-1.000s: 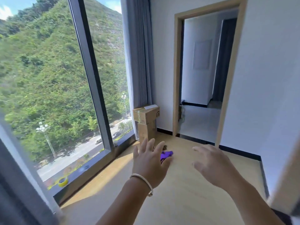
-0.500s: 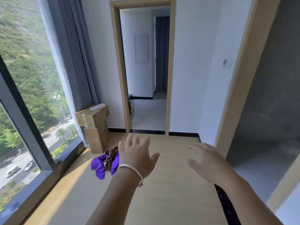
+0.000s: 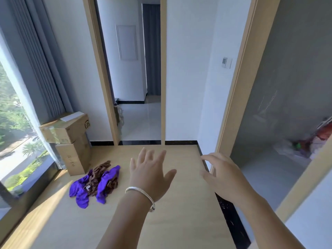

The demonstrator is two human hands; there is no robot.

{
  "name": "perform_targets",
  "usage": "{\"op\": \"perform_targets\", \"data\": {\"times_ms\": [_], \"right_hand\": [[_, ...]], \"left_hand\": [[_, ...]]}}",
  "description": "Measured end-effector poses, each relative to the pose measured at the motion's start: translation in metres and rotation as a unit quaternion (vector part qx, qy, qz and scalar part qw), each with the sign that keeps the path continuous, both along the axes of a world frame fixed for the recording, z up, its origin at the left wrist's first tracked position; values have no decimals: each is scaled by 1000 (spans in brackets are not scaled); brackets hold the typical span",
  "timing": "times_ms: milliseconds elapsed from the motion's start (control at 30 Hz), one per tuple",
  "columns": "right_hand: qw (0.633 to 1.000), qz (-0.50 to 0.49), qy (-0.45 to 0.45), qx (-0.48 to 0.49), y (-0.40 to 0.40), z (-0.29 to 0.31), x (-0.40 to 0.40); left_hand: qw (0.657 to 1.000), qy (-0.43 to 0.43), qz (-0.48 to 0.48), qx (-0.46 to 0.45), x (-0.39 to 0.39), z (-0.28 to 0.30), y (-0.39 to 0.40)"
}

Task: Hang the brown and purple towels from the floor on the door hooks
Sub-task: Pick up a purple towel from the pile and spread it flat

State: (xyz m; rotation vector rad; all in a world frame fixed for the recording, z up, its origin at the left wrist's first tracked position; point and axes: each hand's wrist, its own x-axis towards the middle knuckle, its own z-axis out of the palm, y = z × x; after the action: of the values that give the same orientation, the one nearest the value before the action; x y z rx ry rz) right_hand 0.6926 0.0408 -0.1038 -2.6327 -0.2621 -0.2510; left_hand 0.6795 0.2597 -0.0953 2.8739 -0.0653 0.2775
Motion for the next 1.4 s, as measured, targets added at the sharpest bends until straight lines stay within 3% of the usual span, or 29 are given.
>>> {"op": "perform_targets", "data": {"times_ms": [200,667,1400], "right_hand": [[1000,-9,-27,-5,-32,-3,85],[999,24,20,-22,-99,-13,245],[994,16,66,-83,-23,-11,541]], "left_hand": [[1000,-10,18,23,83,3,-30],[998,14,35,47,245,-8,-89],[996,72,50,-8,550,-36,-2]]}}
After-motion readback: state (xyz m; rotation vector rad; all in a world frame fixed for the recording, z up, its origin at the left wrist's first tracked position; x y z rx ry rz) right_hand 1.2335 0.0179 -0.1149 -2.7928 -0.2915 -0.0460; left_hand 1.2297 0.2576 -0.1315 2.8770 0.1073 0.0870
